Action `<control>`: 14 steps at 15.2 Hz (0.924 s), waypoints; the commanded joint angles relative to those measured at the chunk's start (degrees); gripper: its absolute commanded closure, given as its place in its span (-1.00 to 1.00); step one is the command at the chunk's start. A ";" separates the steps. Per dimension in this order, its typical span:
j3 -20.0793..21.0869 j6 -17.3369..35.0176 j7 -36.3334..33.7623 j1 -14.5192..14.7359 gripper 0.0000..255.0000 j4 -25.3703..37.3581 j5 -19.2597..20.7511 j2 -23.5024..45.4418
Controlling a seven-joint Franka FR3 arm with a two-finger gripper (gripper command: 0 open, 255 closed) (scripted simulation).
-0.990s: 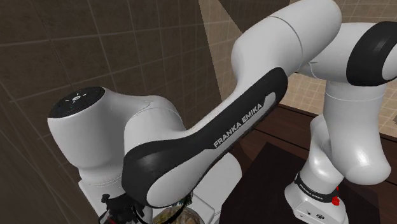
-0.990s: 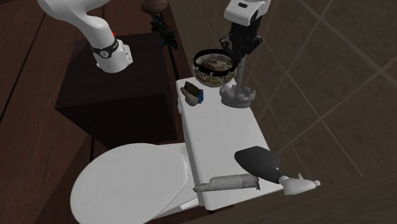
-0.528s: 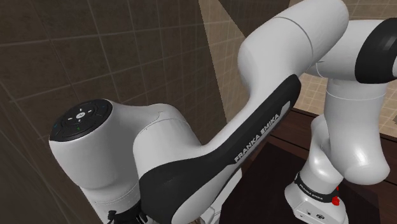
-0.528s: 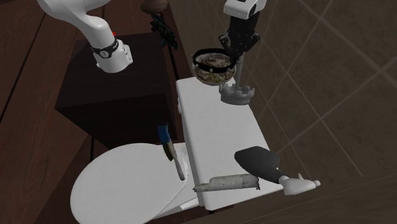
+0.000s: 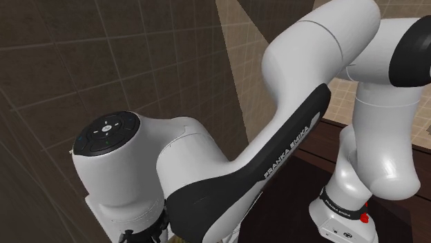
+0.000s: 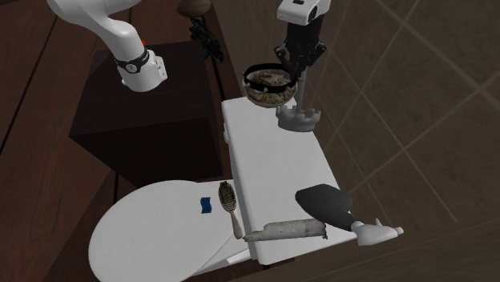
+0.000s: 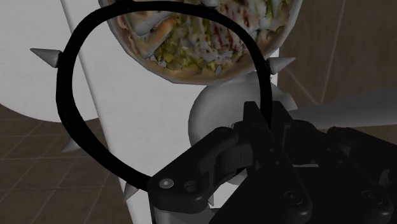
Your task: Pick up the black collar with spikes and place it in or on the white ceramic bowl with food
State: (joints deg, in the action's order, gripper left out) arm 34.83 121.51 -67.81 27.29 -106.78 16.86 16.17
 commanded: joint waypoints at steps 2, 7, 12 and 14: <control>1.27 3.00 -0.94 0.89 1.00 0.02 -3.73 7.54; 1.96 2.94 -1.19 0.29 1.00 0.03 -3.33 7.72; 2.53 3.72 -0.87 -0.75 -1.00 -1.27 -3.54 7.19; 2.26 3.52 -0.53 -0.84 -1.00 -0.56 -3.21 7.81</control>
State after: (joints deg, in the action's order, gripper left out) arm 36.28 120.55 -68.75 25.96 -106.66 15.44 16.74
